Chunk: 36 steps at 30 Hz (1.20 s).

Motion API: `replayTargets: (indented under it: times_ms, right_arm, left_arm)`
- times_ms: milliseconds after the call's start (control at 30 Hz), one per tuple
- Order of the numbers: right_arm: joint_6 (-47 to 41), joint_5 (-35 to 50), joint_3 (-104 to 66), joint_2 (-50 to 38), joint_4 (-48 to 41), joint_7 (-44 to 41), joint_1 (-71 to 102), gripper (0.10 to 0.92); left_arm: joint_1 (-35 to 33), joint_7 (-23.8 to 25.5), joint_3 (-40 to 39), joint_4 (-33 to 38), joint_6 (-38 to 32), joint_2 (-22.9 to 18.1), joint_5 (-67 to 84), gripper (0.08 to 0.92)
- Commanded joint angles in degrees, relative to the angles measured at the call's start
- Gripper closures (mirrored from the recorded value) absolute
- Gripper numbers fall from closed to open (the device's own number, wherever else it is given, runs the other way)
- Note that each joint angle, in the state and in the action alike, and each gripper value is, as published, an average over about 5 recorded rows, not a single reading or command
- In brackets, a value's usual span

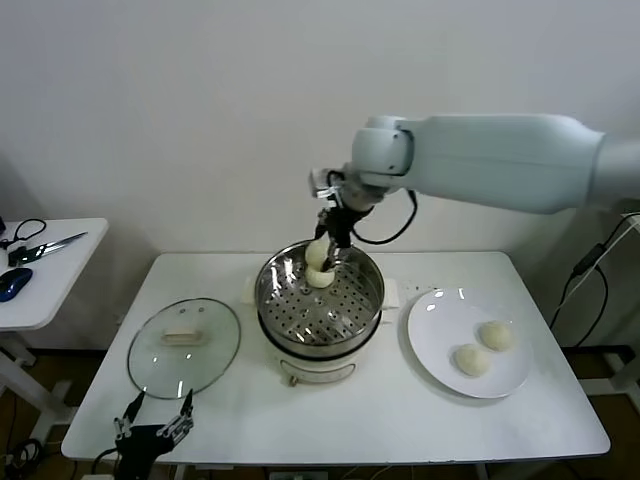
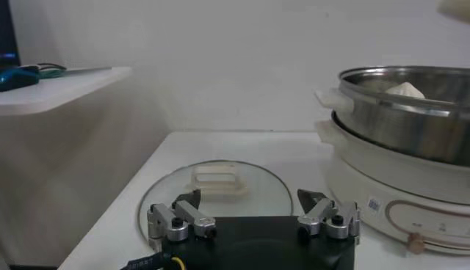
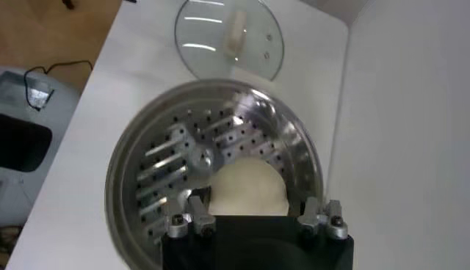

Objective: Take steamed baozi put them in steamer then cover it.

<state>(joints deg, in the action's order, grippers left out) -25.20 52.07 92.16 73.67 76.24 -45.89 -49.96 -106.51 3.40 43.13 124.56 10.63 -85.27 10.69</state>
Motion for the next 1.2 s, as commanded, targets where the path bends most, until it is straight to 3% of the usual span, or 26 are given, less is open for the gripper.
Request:
replayTargets:
  times_ms: [33, 333, 700, 800, 967, 1200]
  right_arm:
    - [-2.9, -0.7, -1.4, 8.6, -4.5, 4.4, 9.4, 0.338]
    - [-3.8, -5.4, -1.9, 10.4, -10.7, 6.8, 15.2, 0.338]
    - [-4.3, -6.5, -2.6, 10.4, -10.8, 8.2, 16.7, 0.336]
    - [-3.4, -6.8, -3.2, 9.7, -10.2, 8.0, 15.5, 0.290]
    - [0.1, -7.8, -2.5, 5.7, -7.5, 3.9, 9.4, 0.209]
    - [9.5, -6.7, 2.8, -9.6, -1.3, -9.8, -3.1, 0.203]
  left_arm:
    - [0.0, 0.0, 0.0, -0.1, -0.1, -0.2, 0.0, 0.177]
    - [0.1, -0.1, 0.0, -0.7, -0.4, -0.6, -0.2, 0.177]
    - [0.2, -0.1, 0.0, -0.6, -0.3, -0.7, -0.2, 0.177]
    - [0.1, -0.1, 0.0, -0.5, -0.3, -0.8, -0.3, 0.177]
    - [0.0, -0.1, 0.0, -0.3, -0.4, -0.9, -0.4, 0.177]
    - [0.1, -0.1, -0.1, 0.4, -0.3, -1.2, -0.5, 0.177]
